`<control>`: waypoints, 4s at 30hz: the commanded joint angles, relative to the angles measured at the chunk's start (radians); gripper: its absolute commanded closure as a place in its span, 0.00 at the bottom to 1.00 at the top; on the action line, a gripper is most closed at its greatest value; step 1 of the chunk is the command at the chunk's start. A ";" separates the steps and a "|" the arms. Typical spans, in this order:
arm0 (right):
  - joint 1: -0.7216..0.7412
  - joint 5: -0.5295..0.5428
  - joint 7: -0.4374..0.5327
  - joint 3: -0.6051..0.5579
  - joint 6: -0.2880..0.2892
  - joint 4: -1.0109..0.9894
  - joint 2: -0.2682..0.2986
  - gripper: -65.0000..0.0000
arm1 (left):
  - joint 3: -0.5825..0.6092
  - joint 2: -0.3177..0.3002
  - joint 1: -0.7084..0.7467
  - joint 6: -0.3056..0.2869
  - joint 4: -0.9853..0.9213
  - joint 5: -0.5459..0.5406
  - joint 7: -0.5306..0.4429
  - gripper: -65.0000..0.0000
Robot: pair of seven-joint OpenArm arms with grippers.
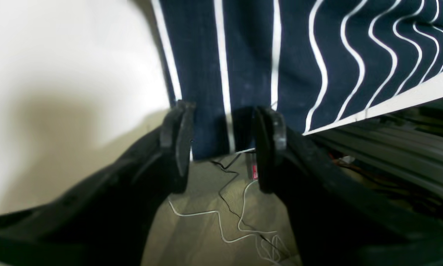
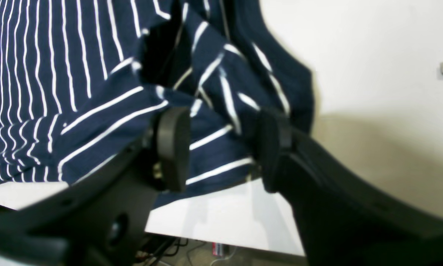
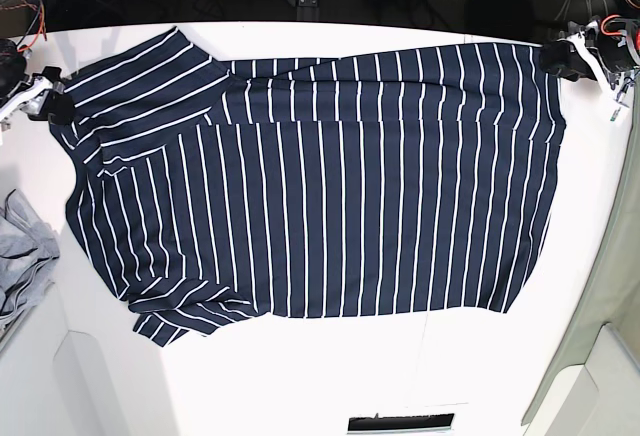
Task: Layout the t-shirt on the table in an organized manner, then fold the t-shirt properly
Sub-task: 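Pull both held corners apart to straighten the shirt's edge, then release the corner and move the left gripper along the shirt's side edge, then grasp the side edge with the left gripper and pull it outward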
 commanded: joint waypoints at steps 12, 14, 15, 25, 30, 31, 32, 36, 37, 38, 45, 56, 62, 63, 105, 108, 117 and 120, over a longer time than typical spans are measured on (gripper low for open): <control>0.005 0.023 0.019 0.009 0.002 0.017 0.020 0.54 | -0.006 -0.026 0.005 -0.006 0.013 -0.166 0.039 1.00; 0.005 0.022 0.019 0.009 0.002 0.017 0.020 0.54 | -0.006 -0.034 0.006 -0.006 0.033 -0.213 0.074 1.00; 0.005 0.021 0.019 0.009 0.002 0.017 0.020 0.54 | -0.008 -0.042 0.006 -0.006 0.055 -0.261 0.098 1.00; 0.005 0.010 0.019 0.009 0.002 0.017 0.020 0.54 | -0.009 -0.074 -0.008 -0.006 0.345 -0.366 0.137 1.00; 0.005 -0.008 0.019 0.009 0.003 0.017 0.020 0.54 | -0.010 -0.075 -0.005 -0.006 0.324 -0.211 0.136 0.99; 0.005 -0.007 0.019 0.009 0.003 0.017 0.020 0.54 | -0.010 -0.075 -0.004 -0.006 0.307 -0.195 0.136 0.88; 0.005 -0.007 0.020 0.009 0.002 0.017 0.020 0.54 | -0.010 -0.075 -0.003 -0.006 0.282 -0.178 0.128 0.76; 0.005 -0.007 0.019 0.009 0.002 0.017 0.020 0.54 | -0.013 -0.075 -0.003 -0.006 0.115 -0.145 0.068 0.52; 0.005 -0.007 0.019 0.009 0.002 0.017 0.020 0.54 | -0.014 -0.075 -0.003 -0.006 0.068 -0.145 0.043 0.52; 0.005 -0.007 0.019 0.009 0.002 0.017 0.020 0.54 | -0.014 -0.075 -0.004 -0.006 0.023 -0.145 0.025 0.52; 0.005 -0.007 0.020 0.009 0.003 0.017 0.020 0.54 | -0.018 -0.066 -0.005 -0.006 -0.108 -0.171 0.020 0.52; 0.005 -0.003 0.019 0.009 0.002 0.017 0.020 0.54 | -0.018 0.017 -0.006 -0.006 -0.107 -0.171 0.072 0.56; 0.005 -0.003 0.020 0.009 0.002 0.017 0.020 0.54 | -0.018 0.016 -0.005 -0.006 -0.076 -0.186 0.074 1.00; 0.005 -0.003 0.019 0.009 0.002 0.017 0.020 0.54 | -0.018 0.014 -0.005 -0.006 -0.058 -0.203 0.082 1.00; 0.008 -0.002 0.058 0.009 -0.011 0.016 0.023 0.54 | 0.255 -0.007 -0.524 -0.006 -0.220 0.053 -0.075 0.64; 0.022 0.011 0.067 0.009 -0.023 0.016 0.040 0.45 | 0.254 -0.048 -0.523 -0.006 -0.184 -0.038 -0.034 0.64; 0.132 -0.051 0.069 0.012 -0.028 -0.003 0.059 0.38 | 0.190 -0.097 -0.521 -0.006 -0.129 -0.057 -0.020 0.64; 0.160 -0.069 0.072 0.012 -0.032 -0.061 0.060 0.38 | 0.190 -0.086 -0.519 -0.006 -0.129 -0.075 0.004 0.64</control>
